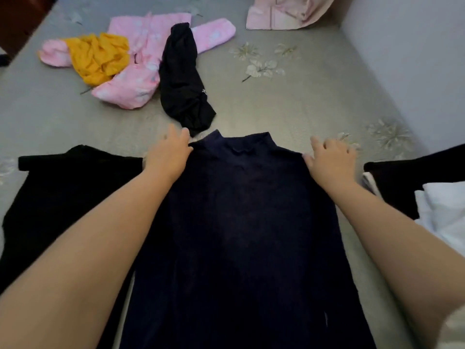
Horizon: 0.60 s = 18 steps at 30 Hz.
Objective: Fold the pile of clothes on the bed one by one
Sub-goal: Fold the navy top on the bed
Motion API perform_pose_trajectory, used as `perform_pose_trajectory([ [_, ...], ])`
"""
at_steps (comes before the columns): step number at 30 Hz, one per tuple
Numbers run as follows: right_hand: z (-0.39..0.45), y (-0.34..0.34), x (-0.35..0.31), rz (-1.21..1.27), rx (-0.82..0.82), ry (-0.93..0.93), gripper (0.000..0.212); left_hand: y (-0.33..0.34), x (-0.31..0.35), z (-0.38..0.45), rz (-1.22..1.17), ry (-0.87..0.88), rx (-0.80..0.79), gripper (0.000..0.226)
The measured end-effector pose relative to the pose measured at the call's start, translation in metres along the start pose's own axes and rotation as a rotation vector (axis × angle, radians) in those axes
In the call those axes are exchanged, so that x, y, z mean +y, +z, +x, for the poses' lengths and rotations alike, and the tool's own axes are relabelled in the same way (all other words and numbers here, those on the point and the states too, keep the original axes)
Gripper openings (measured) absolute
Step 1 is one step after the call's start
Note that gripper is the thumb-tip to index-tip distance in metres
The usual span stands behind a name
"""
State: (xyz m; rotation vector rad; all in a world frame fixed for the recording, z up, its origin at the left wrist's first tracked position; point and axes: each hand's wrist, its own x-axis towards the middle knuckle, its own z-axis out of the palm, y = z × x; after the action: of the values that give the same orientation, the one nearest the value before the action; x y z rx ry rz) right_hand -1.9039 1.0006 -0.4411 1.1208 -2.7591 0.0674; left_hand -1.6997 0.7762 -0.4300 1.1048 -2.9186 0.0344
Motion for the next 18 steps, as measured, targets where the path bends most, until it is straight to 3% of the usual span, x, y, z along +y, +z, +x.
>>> perform_pose_trajectory([
  [4,-0.068,0.056,-0.018,0.074,-0.217,0.082,0.045,0.076,0.038,-0.061,-0.105,0.139,-0.139,0.053],
  [7,-0.139,0.077,-0.02,0.156,-0.255,0.068,0.046,0.114,0.053,-0.131,-0.233,0.173,-0.179,0.052],
  [10,-0.206,0.084,-0.019,0.181,-0.201,0.067,0.041,0.133,0.059,-0.183,-0.267,0.149,-0.155,0.049],
  [18,-0.313,0.074,-0.023,0.212,-0.321,0.228,0.054,0.136,0.051,-0.283,-0.434,-0.048,-0.119,0.051],
])
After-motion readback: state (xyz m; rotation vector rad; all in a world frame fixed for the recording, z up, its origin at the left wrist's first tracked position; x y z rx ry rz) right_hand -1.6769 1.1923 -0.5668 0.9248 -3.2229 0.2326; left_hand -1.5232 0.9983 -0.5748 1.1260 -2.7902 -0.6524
